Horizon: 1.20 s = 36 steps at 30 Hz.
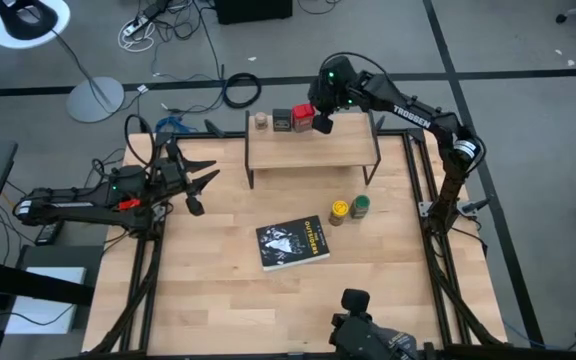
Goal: Shelf spices
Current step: Put the red seasoning on the shelf
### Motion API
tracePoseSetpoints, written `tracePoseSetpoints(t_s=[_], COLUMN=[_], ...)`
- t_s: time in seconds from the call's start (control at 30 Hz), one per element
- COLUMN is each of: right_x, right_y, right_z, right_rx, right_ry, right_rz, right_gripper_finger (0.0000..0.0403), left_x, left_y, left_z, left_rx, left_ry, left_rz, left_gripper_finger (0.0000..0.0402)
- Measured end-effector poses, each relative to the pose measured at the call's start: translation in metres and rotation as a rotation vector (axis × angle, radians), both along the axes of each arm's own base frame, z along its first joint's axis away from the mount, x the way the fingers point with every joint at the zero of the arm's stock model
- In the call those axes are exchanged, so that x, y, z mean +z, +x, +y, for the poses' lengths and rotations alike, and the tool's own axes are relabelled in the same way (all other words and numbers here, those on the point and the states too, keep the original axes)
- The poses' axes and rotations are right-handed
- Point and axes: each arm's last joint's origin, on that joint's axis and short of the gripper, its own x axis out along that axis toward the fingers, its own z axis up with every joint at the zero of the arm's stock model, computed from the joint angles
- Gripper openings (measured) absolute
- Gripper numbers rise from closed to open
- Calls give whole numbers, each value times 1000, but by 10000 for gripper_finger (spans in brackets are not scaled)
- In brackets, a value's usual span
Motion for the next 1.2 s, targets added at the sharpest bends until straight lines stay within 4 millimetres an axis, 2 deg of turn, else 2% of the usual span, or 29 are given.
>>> tracePoseSetpoints(t_s=[0.37,0.57,0.77,1.2], right_x=[-5,4,7,3], right_y=[3,22,42,45], right_z=[8,25,48,61], right_rx=[-43,-16,2,56], right_ry=[0,-126,-269,-233], right_rz=[54,26,69,110], right_gripper_finger=[0,0,0,0], left_x=[-1,-1,-2,-2], left_y=[0,0,0,0], left_z=[0,0,0,0], left_rx=[0,0,0,0], left_ry=[3,4,4,5], left_rz=[12,18,18,19], left_gripper_finger=[117,117,117,117])
